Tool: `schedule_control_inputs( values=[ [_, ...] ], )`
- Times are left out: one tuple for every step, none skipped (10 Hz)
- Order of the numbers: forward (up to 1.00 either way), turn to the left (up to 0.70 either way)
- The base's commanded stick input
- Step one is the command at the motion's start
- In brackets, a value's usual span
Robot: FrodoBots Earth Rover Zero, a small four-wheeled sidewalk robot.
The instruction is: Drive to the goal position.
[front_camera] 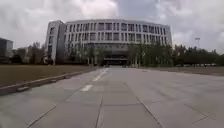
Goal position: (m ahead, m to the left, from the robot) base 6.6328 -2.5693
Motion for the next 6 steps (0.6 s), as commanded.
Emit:
schedule_control_inputs(
  values=[
    [0.5, -0.02],
    [0.5, -0.02],
    [0.5, -0.02],
    [0.5, -0.02],
    [0.5, -0.02],
    [0.5, -0.02]
  ],
)
